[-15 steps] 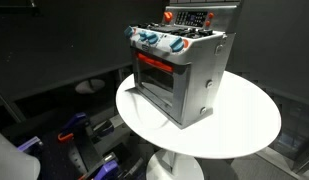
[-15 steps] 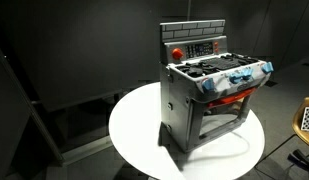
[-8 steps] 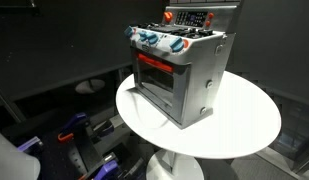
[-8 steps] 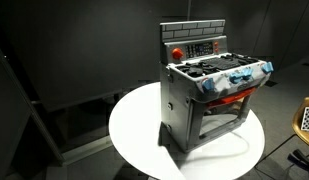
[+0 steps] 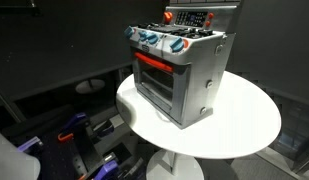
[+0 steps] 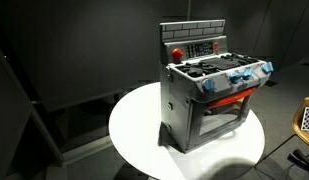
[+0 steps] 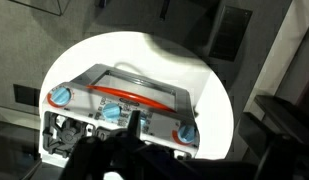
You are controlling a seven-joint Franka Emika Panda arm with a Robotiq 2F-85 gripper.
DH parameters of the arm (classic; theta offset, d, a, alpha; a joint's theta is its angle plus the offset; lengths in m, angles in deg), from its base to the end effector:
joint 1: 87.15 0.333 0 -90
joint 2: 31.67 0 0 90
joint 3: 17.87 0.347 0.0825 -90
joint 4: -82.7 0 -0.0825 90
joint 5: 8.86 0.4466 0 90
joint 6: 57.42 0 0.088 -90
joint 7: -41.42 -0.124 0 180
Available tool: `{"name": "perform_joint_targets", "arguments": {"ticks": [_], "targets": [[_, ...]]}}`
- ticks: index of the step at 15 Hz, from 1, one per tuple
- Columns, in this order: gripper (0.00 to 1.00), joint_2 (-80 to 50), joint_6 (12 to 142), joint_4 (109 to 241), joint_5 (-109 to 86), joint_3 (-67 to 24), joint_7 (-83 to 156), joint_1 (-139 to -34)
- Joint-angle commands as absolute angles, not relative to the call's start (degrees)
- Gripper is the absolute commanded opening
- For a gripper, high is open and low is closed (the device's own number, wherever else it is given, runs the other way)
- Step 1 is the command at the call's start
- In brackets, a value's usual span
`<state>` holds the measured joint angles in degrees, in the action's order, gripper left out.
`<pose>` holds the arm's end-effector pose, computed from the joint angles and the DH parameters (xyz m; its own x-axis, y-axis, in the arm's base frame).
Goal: Press the top button on the right
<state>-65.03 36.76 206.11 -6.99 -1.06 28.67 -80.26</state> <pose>0.3808 0.2003 0.6203 0.9854 0.1509 0.0785 0.1417 -0.9835 0.1122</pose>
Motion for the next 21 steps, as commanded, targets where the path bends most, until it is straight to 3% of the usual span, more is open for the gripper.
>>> {"name": "perform_joint_targets", "arguments": {"ticks": [1,21], "targets": [[1.0,-59.1,38.8,200.2,-8.0,-2.6,26.8,-81.7],[1.0,-40.0,53.0,191.8,-15.7,-13.0,14.9,-89.6]]}}
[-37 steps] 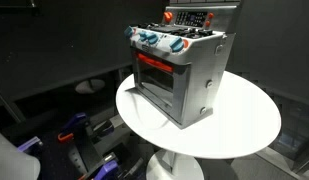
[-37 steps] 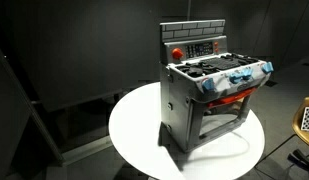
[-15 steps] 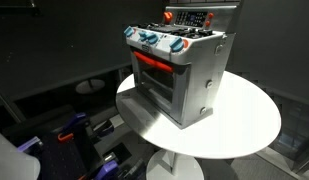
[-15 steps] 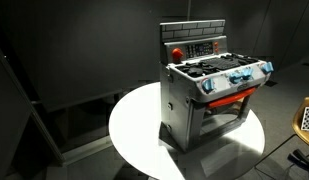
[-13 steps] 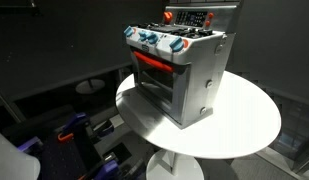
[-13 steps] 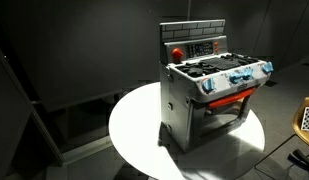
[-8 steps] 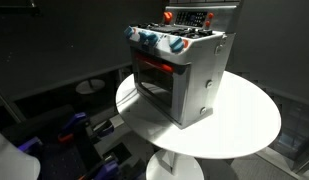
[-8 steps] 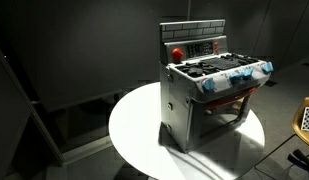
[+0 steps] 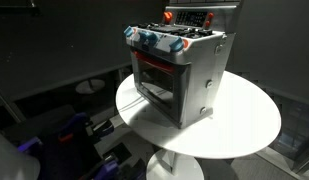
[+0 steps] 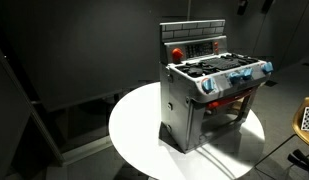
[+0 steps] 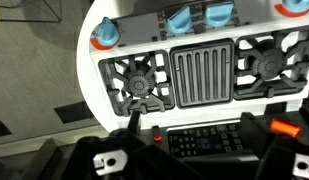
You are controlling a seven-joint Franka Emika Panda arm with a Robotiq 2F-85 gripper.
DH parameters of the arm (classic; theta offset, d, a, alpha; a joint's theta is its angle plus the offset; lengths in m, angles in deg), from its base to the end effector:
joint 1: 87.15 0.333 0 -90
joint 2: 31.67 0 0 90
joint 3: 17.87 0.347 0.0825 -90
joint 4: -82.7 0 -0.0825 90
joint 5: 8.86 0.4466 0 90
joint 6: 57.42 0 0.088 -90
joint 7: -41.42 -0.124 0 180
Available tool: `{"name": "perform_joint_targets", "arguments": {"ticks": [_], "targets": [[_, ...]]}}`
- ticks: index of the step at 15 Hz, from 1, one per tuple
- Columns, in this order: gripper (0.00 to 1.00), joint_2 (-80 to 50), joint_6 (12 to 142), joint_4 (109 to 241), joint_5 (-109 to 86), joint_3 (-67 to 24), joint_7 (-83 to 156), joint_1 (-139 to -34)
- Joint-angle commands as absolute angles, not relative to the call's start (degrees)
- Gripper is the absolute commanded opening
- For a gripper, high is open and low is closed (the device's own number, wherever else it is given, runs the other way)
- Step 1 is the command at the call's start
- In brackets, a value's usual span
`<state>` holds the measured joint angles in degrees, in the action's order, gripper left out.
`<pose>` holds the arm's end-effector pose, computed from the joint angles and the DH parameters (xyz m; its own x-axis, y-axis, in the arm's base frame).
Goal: Press the top button on the right
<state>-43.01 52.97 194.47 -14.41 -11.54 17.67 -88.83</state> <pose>0.5737 0.0426 0.5827 0.9346 -0.2929 0.2021 -0.3064 -0.9511 0.0385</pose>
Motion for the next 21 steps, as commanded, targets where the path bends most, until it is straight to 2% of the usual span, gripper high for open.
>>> {"name": "perform_joint_targets", "arguments": {"ticks": [1,10,21], "targets": [[1.0,-39.1,53.0,191.4,-15.6,-13.7,14.5,-89.9],[1.0,-34.2,49.5,187.0,-13.4,-18.3,14.8,-90.4],[1.0,-32.8,53.7,187.7,-15.4,-18.8,11.0,-90.6]]}}
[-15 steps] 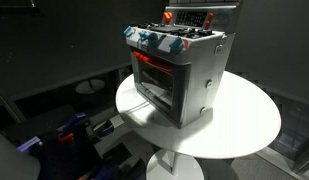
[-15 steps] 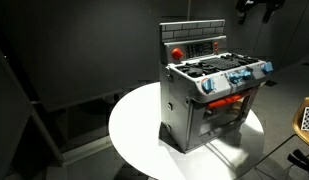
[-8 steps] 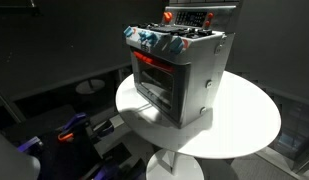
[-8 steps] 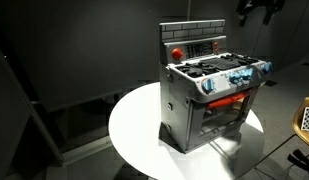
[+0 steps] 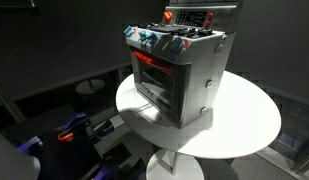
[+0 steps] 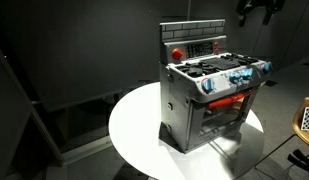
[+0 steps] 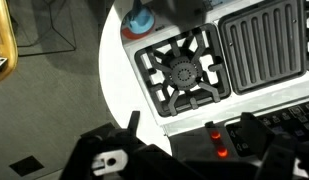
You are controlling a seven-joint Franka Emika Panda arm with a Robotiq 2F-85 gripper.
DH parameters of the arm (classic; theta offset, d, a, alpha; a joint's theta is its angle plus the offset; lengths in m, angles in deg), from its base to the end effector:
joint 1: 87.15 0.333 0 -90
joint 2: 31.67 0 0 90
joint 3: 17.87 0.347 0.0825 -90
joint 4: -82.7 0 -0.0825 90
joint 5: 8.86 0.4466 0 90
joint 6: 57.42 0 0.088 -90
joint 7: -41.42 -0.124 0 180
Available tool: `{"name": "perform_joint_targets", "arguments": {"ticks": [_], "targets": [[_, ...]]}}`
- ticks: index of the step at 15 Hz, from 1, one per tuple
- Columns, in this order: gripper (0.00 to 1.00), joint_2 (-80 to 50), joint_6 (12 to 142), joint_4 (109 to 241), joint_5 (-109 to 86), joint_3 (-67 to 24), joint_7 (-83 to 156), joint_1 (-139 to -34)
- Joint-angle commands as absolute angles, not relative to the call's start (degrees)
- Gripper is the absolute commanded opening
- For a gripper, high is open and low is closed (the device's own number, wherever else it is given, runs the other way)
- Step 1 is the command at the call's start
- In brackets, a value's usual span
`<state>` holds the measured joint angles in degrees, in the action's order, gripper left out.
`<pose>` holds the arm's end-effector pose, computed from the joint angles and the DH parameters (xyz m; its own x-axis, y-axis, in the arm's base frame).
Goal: Press the top button on the right
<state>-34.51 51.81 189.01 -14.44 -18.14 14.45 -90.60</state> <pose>0.6170 -0.0487 0.5457 0.8674 -0.4801 0.1309 -0.4885 -0.8717 0.0392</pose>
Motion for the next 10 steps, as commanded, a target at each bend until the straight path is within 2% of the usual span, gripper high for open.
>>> {"name": "perform_joint_targets", "arguments": {"ticks": [1,10], "targets": [[1.0,-32.1,55.3,187.5,-15.3,-19.0,9.8,-90.7],[1.0,-24.5,67.7,186.1,-17.6,-20.8,2.5,-89.8]]}}
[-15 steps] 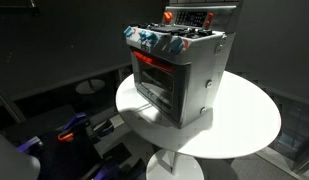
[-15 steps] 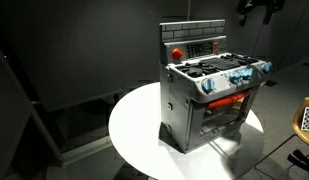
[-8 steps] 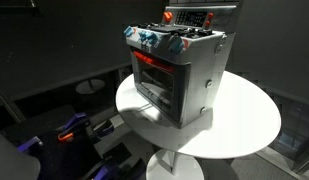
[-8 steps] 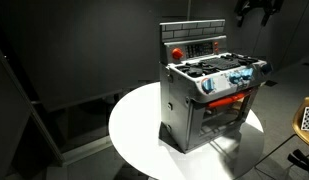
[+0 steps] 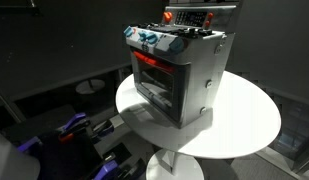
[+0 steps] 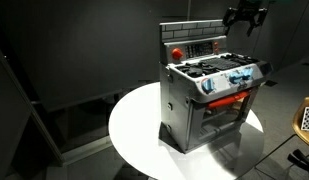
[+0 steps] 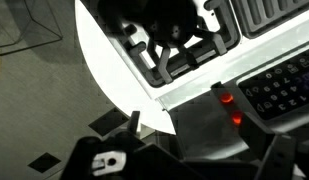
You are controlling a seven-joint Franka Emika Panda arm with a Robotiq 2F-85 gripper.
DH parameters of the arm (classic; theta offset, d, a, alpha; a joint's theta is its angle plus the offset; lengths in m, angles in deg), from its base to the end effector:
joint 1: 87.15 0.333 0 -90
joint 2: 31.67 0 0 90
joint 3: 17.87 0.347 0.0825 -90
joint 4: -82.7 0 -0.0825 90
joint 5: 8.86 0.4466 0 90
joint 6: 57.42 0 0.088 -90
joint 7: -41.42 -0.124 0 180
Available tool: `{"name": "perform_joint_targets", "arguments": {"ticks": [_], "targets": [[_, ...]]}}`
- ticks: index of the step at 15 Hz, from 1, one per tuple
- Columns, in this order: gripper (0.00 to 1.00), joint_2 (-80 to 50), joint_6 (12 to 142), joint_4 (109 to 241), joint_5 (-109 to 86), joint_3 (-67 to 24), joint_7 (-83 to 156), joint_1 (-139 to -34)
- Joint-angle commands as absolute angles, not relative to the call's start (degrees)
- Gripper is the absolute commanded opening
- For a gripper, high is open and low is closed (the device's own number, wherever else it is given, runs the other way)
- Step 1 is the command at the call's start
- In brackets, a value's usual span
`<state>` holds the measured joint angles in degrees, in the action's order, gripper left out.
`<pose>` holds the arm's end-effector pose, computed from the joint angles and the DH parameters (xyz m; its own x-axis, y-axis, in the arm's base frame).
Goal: Press the top button on the right
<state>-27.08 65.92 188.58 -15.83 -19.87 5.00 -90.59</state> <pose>0.6672 -0.0697 0.4925 0.7542 -0.6091 0.2452 -0.6207 -0.7832 -0.0362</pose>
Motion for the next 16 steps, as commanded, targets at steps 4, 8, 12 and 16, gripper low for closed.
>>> {"name": "perform_joint_targets", "arguments": {"ticks": [4,8,12,16], "targets": [[1.0,-22.2,68.9,184.8,-16.7,-21.3,3.1,-89.4],[1.0,-21.2,68.6,184.2,-16.3,-21.5,3.4,-89.0],[1.0,-20.8,68.2,184.0,-16.3,-21.7,3.4,-88.6],[1.0,-20.3,67.8,183.8,-16.3,-21.8,3.2,-88.4]]}}
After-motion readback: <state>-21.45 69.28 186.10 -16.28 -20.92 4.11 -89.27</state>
